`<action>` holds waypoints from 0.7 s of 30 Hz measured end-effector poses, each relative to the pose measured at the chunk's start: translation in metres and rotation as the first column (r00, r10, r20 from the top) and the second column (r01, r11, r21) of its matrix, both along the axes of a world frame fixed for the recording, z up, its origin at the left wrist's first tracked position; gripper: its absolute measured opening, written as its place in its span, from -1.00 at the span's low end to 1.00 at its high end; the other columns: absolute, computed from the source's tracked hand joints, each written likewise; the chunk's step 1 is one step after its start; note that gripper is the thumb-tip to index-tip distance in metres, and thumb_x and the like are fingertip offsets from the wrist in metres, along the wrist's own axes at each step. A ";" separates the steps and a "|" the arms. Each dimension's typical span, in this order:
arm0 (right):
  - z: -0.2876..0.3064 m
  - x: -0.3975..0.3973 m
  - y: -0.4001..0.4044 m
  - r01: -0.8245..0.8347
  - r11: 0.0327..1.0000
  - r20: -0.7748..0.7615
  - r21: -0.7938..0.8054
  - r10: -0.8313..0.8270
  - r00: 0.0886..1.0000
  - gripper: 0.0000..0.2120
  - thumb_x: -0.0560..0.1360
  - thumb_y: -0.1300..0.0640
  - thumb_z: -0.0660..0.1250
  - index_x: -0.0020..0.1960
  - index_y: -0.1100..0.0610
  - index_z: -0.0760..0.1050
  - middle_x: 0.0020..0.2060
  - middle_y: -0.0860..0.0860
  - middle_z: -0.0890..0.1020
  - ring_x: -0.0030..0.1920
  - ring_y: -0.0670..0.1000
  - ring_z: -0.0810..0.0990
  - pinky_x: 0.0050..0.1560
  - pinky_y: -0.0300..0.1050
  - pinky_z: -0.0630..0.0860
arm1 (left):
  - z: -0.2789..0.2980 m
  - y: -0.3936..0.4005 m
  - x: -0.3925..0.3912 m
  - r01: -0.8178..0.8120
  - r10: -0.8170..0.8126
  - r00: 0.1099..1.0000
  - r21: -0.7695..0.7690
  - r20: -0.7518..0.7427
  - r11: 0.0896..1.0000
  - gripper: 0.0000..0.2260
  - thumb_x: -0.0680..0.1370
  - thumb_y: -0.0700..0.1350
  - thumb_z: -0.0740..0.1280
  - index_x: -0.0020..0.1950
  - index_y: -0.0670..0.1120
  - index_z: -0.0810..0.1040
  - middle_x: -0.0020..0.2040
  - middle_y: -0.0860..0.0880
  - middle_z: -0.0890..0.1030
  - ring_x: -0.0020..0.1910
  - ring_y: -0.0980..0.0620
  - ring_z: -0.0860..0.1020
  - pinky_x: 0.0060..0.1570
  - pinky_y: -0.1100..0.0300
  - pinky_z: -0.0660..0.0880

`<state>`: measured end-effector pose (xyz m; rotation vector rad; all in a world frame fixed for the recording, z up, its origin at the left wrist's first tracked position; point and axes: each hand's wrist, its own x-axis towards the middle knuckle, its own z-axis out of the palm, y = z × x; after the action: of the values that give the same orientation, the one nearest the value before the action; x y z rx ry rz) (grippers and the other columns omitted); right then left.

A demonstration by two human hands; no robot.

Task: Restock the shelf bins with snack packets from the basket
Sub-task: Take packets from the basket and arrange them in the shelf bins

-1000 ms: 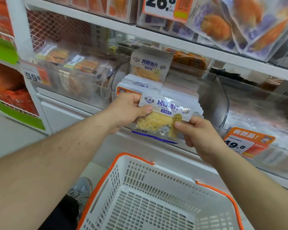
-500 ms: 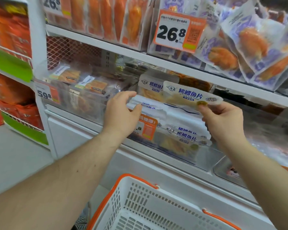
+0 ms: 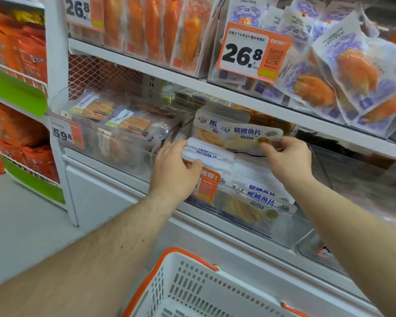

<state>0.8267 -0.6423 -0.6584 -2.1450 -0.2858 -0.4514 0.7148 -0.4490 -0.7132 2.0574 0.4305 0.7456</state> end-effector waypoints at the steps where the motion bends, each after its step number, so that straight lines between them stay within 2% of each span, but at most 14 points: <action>1: 0.000 0.002 0.002 -0.001 1.000 -0.016 0.002 0.001 1.000 -0.76 0.53 0.05 0.42 0.17 0.07 0.64 -0.01 -0.04 0.69 0.03 -0.02 0.62 0.13 -0.06 0.54 | 0.000 -0.001 0.000 -0.003 0.003 1.000 -0.005 -0.004 1.000 -0.55 0.55 -0.04 0.37 0.43 -0.07 0.42 0.36 -0.01 0.46 0.39 0.01 0.32 0.40 0.10 0.27; 6: -0.001 0.009 0.019 -0.015 0.999 -0.091 0.029 0.018 0.996 -0.74 0.52 0.06 0.43 0.20 0.03 0.63 0.01 -0.08 0.67 0.05 -0.03 0.57 0.14 -0.11 0.47 | 0.001 0.000 0.000 -0.006 0.005 1.000 -0.018 -0.018 1.000 -0.54 0.55 -0.03 0.37 0.44 -0.06 0.41 0.39 -0.02 0.44 0.45 0.01 0.28 0.44 0.03 0.26; 10: -0.002 0.014 0.041 -0.015 0.999 -0.155 0.050 0.023 0.988 -0.71 0.50 0.02 0.45 0.20 0.04 0.62 -0.01 -0.07 0.66 0.04 0.01 0.58 0.15 -0.03 0.51 | 0.003 -0.001 -0.002 -0.009 0.009 1.000 -0.025 -0.013 1.000 -0.59 0.55 -0.03 0.37 0.39 -0.02 0.44 0.34 0.01 0.45 0.39 0.03 0.32 0.36 0.13 0.28; 13: -0.007 0.016 0.056 -0.007 1.000 -0.179 0.023 0.011 0.984 -0.70 0.48 -0.01 0.47 0.17 0.06 0.64 -0.02 -0.02 0.68 0.04 0.04 0.61 0.17 0.02 0.55 | 0.004 -0.002 -0.004 -0.005 0.005 1.000 -0.037 -0.008 0.999 -0.61 0.55 -0.04 0.37 0.37 -0.02 0.45 0.27 0.03 0.45 0.38 0.03 0.33 0.34 0.14 0.29; 18: -0.013 0.025 0.070 0.017 0.997 -0.235 -0.070 -0.033 0.971 -0.64 0.45 -0.05 0.49 0.19 0.08 0.63 0.06 0.02 0.69 0.07 0.07 0.63 0.13 -0.03 0.56 | 0.005 -0.002 -0.004 0.000 -0.001 1.000 -0.041 -0.021 0.999 -0.56 0.56 -0.03 0.36 0.43 -0.04 0.41 0.37 0.01 0.44 0.47 0.01 0.25 0.45 0.00 0.26; 21: -0.015 0.029 0.074 0.020 0.992 -0.283 -0.122 -0.054 0.958 -0.65 0.44 -0.09 0.49 0.13 0.08 0.61 0.03 0.03 0.68 0.00 0.07 0.62 0.06 -0.02 0.58 | 0.005 -0.002 -0.002 0.000 -0.001 0.999 -0.042 -0.033 0.999 -0.55 0.56 -0.02 0.36 0.44 -0.03 0.40 0.39 0.00 0.43 0.47 0.01 0.24 0.46 0.00 0.25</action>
<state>0.8560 -0.5688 -0.6736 -2.2996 -0.1106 -0.1431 0.7123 -0.4506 -0.7086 2.0326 0.4603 0.6977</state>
